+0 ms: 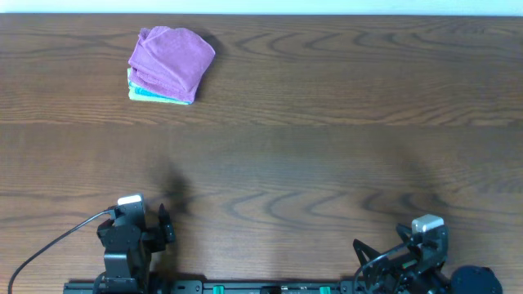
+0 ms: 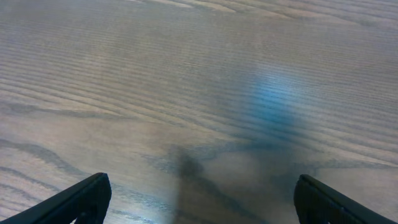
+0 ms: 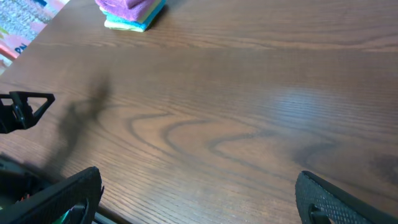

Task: Fold the cloth

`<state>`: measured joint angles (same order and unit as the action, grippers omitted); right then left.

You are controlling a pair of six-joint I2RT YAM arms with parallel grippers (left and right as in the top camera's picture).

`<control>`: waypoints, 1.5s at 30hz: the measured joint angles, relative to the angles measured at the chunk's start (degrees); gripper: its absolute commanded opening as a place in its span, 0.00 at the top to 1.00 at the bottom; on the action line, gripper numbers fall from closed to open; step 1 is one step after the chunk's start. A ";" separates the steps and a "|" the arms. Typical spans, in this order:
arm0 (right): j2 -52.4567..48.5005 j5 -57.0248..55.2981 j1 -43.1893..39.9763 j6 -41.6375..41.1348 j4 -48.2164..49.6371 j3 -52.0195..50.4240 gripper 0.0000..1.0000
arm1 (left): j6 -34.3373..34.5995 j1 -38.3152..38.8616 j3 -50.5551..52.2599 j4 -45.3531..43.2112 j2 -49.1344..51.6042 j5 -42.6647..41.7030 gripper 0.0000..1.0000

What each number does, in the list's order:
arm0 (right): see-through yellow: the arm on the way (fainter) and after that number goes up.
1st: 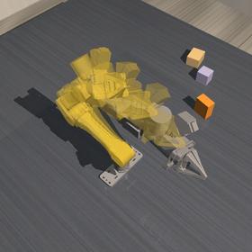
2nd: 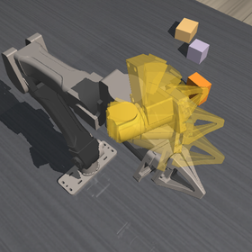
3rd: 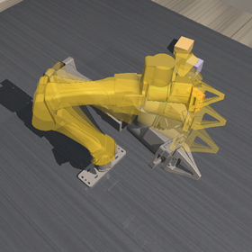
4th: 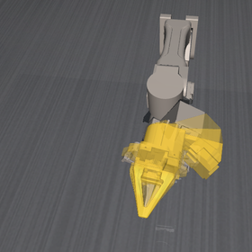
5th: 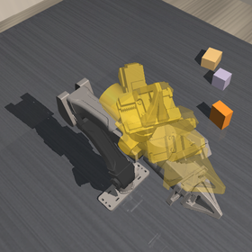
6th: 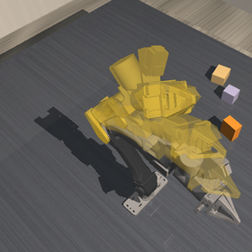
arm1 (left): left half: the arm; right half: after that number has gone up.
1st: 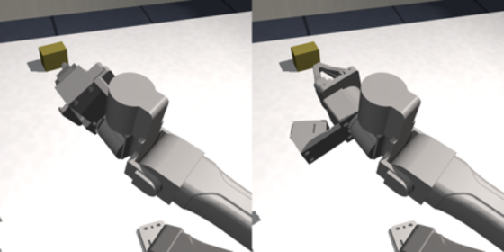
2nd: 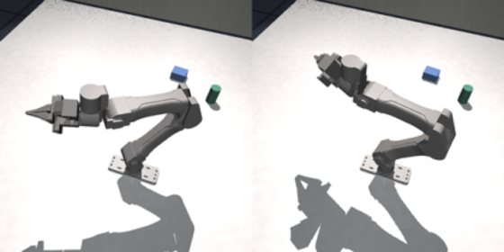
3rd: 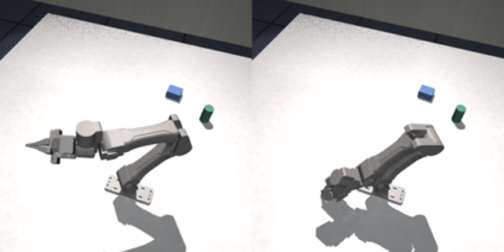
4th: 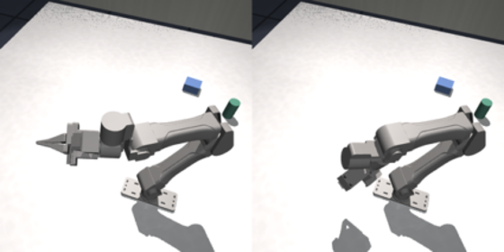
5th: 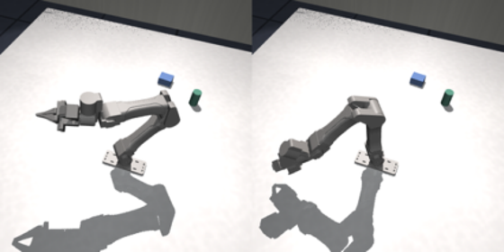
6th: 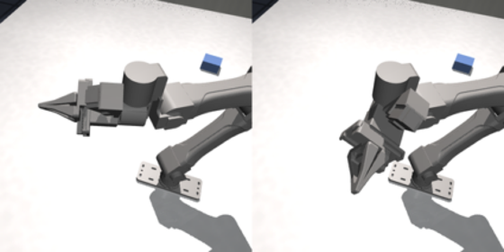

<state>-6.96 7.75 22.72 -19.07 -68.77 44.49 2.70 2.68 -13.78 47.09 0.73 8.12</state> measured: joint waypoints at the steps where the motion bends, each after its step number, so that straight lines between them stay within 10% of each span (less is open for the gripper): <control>1: 0.00 -0.02 0.00 0.00 0.00 0.00 0.01 | 0.00 0.00 0.00 0.00 0.00 0.02 0.05; 26: 0.02 -6.29 -4.09 -2.67 7.54 -0.76 0.01 | 0.00 0.00 -0.02 0.02 0.00 0.02 0.05; 36: 1.73 -9.05 -10.84 7.78 31.34 -27.78 0.01 | 0.00 0.00 -0.17 0.24 -0.11 0.00 0.05; 45: 6.01 -9.33 -16.85 15.17 30.49 -33.75 0.01 | 0.00 0.02 -0.17 0.24 -0.11 0.02 0.05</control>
<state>-0.95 -1.58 5.87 -3.90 -38.28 10.74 2.70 2.70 -13.96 47.33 0.62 8.14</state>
